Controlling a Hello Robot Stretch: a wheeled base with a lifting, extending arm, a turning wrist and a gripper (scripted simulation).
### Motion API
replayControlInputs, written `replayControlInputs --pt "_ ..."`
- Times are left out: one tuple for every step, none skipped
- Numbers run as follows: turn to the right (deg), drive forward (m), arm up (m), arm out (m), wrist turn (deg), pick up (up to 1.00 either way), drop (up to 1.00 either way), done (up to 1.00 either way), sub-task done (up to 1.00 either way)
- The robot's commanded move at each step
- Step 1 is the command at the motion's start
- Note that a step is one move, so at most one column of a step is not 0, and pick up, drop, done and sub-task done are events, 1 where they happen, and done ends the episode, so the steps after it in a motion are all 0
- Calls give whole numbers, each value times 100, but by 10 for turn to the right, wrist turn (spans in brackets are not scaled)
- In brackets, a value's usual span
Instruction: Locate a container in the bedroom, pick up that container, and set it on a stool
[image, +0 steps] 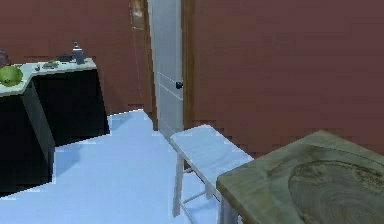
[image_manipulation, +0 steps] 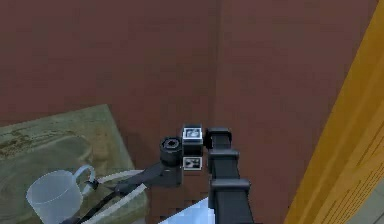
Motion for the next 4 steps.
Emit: replayControlInputs --pt "0 0 0 0 0 0 100 0 0" --pt "0 0 8 0 0 0 0 0 0" --pt "0 0 0 -8 0 0 0 0 0" --pt "0 0 0 0 0 0 0 100 0"
